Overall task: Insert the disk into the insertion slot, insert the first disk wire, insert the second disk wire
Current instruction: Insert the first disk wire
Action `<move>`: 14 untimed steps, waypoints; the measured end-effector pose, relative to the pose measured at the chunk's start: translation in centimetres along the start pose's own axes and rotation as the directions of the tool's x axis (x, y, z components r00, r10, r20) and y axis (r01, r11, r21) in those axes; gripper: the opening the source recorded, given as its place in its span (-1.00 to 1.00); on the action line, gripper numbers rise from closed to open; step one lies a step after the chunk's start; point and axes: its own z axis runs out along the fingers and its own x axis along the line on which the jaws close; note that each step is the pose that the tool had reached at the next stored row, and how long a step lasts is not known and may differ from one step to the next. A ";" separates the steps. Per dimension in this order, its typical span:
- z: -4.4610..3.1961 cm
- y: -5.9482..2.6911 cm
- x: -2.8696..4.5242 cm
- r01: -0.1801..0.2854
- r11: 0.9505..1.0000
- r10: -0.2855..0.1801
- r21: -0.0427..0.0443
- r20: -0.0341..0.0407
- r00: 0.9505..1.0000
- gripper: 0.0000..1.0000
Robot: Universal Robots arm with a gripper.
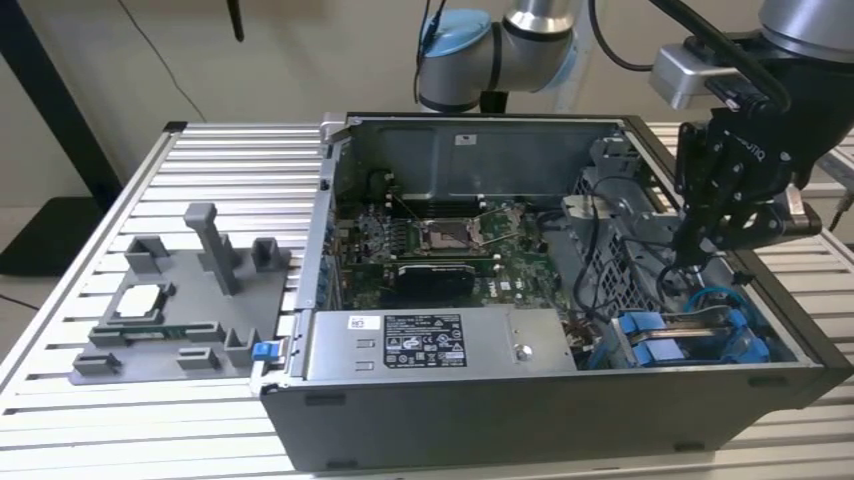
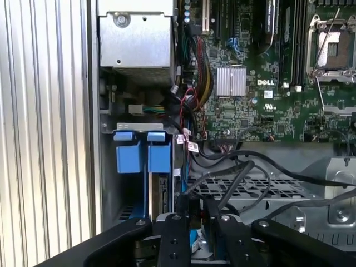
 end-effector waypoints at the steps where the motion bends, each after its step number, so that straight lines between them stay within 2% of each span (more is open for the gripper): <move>1: 0.01 0.00 0.00 0.000 1.000 0.000 0.001 0.000 1.000 1.00; 5: 0.02 0.00 0.00 0.000 1.000 0.000 0.002 0.000 1.000 1.00; 6: 0.02 0.01 0.00 0.000 1.000 0.000 0.002 0.000 1.000 -1.00; 14: 0.03 0.00 0.00 0.000 1.000 0.000 0.002 -0.001 1.000 -1.00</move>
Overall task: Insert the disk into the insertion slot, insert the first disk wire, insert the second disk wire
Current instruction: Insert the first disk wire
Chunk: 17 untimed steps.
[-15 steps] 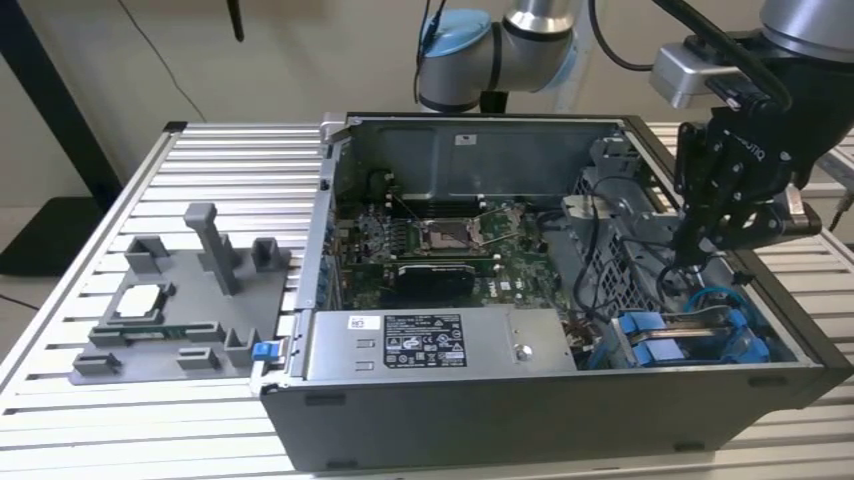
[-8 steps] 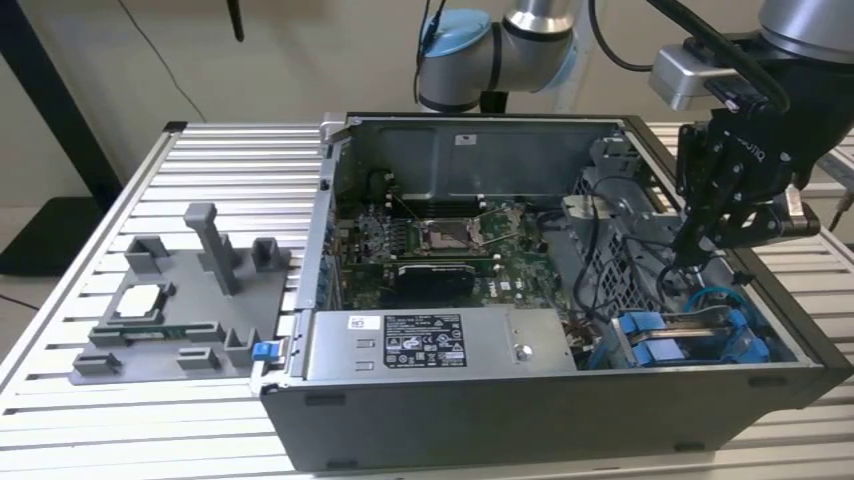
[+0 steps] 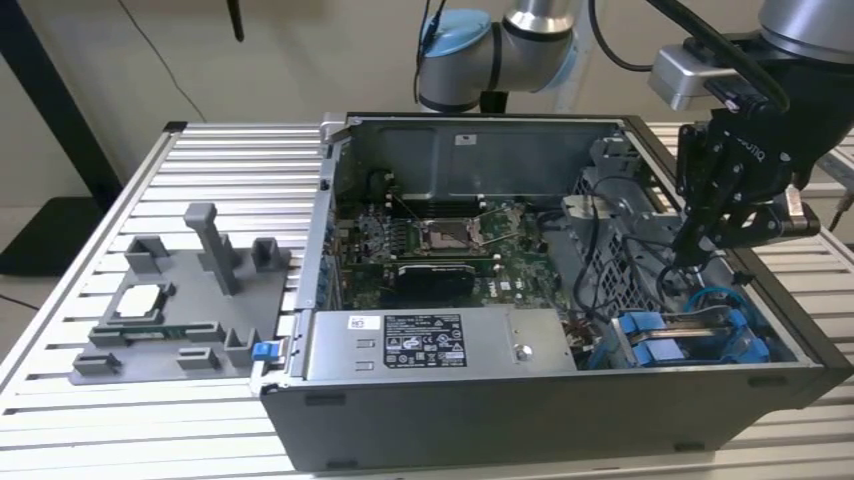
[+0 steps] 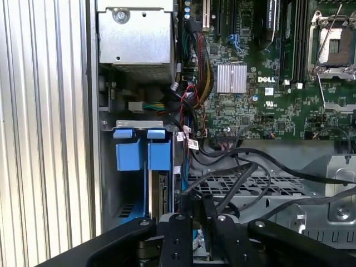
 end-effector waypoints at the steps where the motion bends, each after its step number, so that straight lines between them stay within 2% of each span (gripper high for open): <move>1: 0.00 0.00 0.00 0.000 1.000 0.000 0.000 0.000 1.000 -1.00; 9: 0.00 0.00 0.16 0.000 1.000 0.000 0.000 0.000 1.000 -1.00; 17: 0.03 -0.02 1.17 0.000 1.000 0.000 -0.002 0.000 1.000 -1.00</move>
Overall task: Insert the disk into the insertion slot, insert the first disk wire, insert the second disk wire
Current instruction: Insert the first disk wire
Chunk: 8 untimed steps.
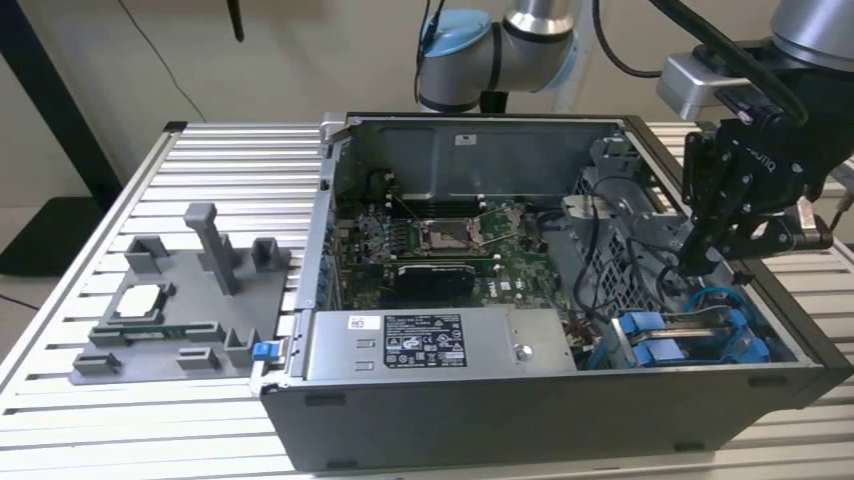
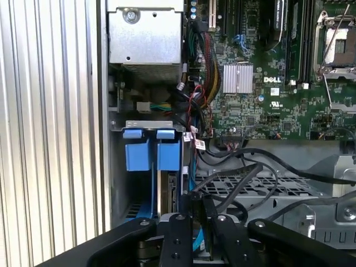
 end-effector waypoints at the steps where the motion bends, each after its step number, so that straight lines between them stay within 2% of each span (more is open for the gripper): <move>1: 0.00 0.00 0.15 0.000 1.000 0.000 -0.001 0.000 1.000 -1.00; 8: 0.05 -0.02 1.01 0.000 1.000 0.000 -0.005 0.000 1.000 -1.00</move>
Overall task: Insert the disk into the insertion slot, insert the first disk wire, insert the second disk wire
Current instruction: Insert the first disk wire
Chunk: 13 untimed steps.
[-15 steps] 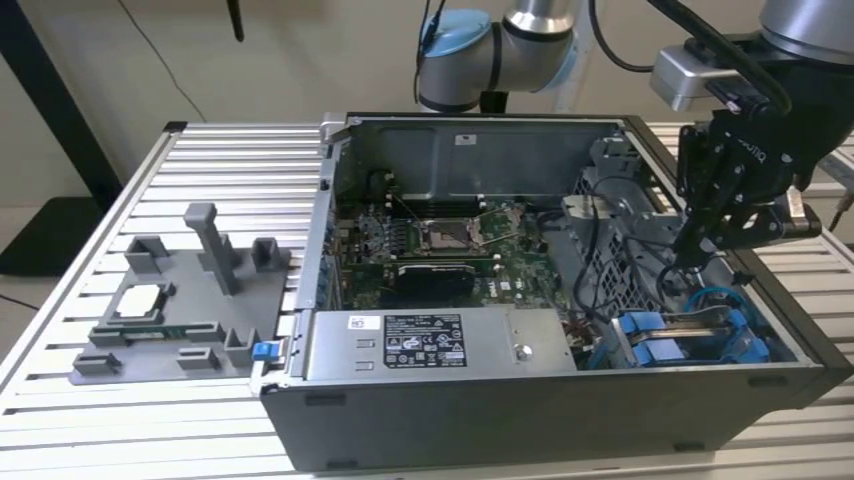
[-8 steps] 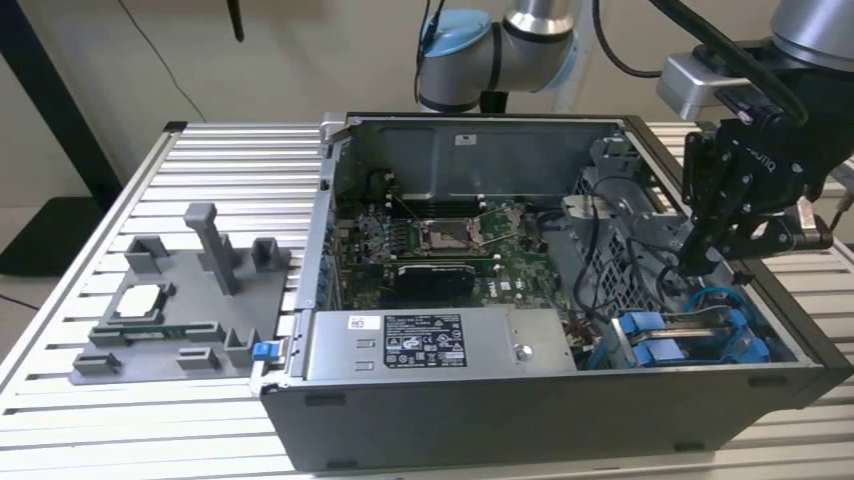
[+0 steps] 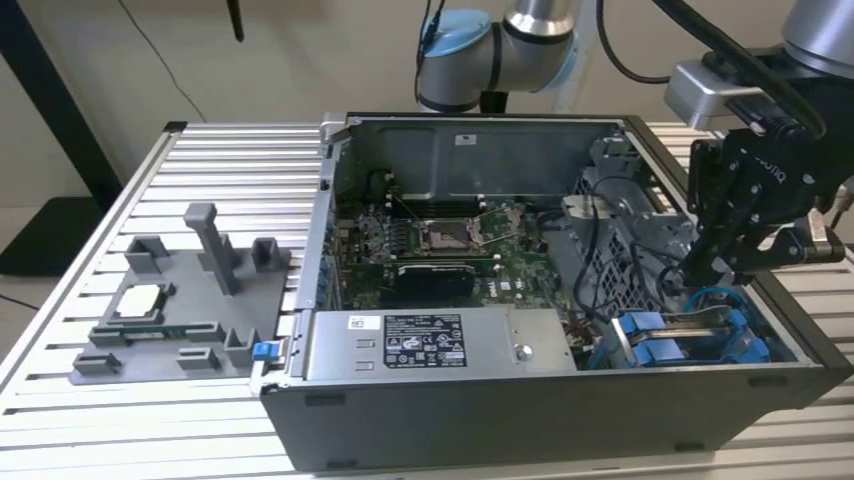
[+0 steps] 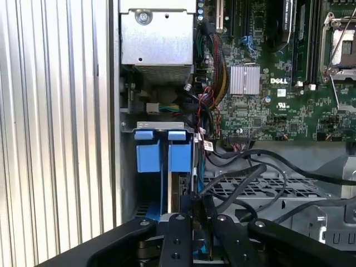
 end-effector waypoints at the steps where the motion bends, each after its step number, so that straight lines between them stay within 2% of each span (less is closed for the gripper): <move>1: 0.00 0.00 0.08 0.000 1.000 0.000 0.000 0.000 1.000 -1.00; 7: 0.03 0.00 0.17 0.000 1.000 0.000 -0.001 0.000 1.000 -1.00; 10: 0.18 -0.01 0.41 0.000 1.000 0.000 -0.005 0.000 1.000 -1.00; 13: 0.36 -0.03 0.97 0.000 1.000 0.000 -0.012 0.000 1.000 -1.00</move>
